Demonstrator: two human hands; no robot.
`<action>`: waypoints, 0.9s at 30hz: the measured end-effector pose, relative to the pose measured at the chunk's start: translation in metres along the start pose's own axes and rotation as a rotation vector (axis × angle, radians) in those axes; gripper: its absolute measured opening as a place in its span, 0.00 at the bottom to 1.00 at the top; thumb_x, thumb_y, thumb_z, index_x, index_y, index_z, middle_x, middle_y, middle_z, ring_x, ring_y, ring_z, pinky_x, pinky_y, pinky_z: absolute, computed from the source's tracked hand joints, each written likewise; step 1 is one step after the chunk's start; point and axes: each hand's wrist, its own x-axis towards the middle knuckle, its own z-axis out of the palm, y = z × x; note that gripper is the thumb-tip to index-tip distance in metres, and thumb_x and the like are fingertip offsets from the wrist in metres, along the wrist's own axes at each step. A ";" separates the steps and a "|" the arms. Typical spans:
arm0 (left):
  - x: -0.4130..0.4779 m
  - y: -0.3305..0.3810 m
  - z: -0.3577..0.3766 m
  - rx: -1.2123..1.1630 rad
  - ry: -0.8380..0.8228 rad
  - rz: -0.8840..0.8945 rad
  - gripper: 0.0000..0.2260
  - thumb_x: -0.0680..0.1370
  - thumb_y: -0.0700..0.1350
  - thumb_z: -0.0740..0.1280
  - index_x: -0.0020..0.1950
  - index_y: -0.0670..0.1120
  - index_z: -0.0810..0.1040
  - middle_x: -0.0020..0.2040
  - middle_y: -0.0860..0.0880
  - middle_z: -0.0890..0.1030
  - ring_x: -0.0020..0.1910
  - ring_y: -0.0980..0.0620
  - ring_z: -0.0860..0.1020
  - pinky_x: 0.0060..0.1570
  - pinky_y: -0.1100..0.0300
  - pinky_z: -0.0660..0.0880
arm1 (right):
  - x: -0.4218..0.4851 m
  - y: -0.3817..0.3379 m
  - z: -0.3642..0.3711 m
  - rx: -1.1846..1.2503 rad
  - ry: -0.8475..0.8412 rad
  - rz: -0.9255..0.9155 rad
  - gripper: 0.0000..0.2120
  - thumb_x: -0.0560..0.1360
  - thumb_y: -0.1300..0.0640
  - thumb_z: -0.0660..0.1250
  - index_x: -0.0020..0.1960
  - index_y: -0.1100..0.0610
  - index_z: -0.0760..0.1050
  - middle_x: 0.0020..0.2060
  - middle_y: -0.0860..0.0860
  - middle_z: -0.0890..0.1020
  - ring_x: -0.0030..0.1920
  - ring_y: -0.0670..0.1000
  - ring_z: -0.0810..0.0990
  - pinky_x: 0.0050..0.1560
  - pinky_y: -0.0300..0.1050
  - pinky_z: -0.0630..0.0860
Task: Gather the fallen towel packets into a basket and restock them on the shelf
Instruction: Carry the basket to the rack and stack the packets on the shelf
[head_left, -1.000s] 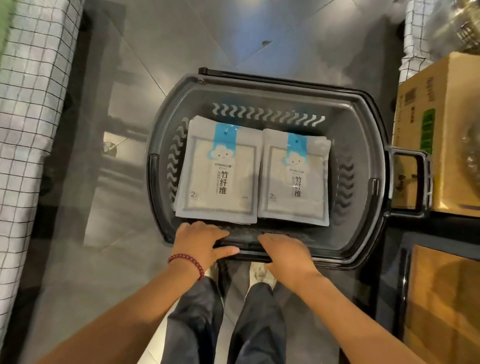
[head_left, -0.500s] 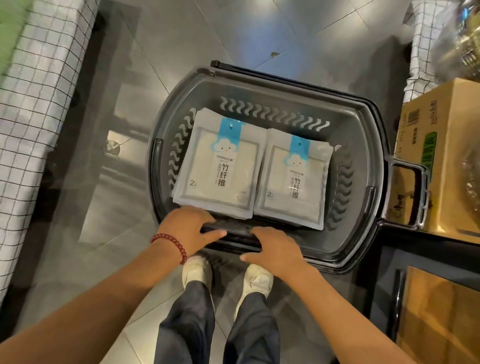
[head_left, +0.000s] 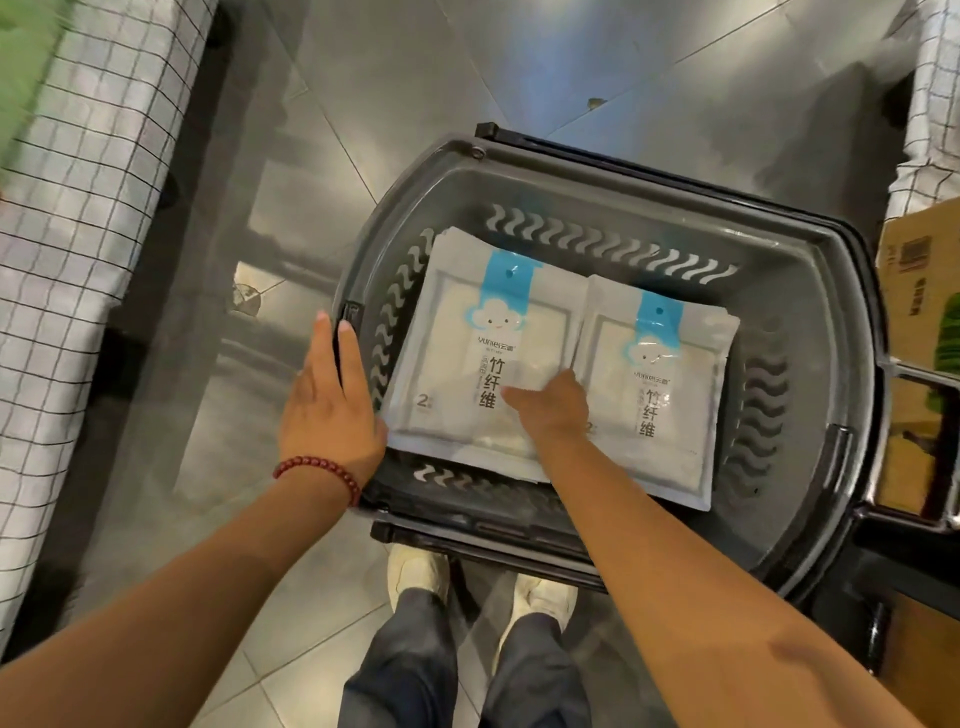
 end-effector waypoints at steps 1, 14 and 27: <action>0.001 0.000 0.001 -0.008 0.001 -0.002 0.42 0.71 0.42 0.69 0.76 0.37 0.47 0.76 0.37 0.47 0.62 0.36 0.70 0.58 0.47 0.72 | 0.000 0.000 0.004 0.015 0.047 -0.007 0.30 0.72 0.53 0.72 0.67 0.64 0.64 0.64 0.58 0.73 0.64 0.58 0.73 0.59 0.47 0.73; 0.005 -0.010 -0.026 -0.344 0.071 -0.038 0.28 0.75 0.48 0.68 0.72 0.43 0.65 0.75 0.45 0.60 0.71 0.45 0.62 0.68 0.48 0.63 | -0.039 0.009 -0.024 0.458 0.035 -0.174 0.14 0.77 0.63 0.65 0.62 0.61 0.72 0.48 0.44 0.76 0.54 0.46 0.74 0.56 0.40 0.72; 0.028 -0.002 -0.075 -1.176 -0.370 -0.450 0.07 0.68 0.42 0.75 0.42 0.51 0.80 0.39 0.54 0.83 0.35 0.58 0.82 0.35 0.61 0.77 | -0.048 -0.020 -0.007 0.509 -0.216 -0.169 0.12 0.76 0.62 0.65 0.57 0.52 0.73 0.54 0.49 0.80 0.56 0.49 0.79 0.51 0.40 0.76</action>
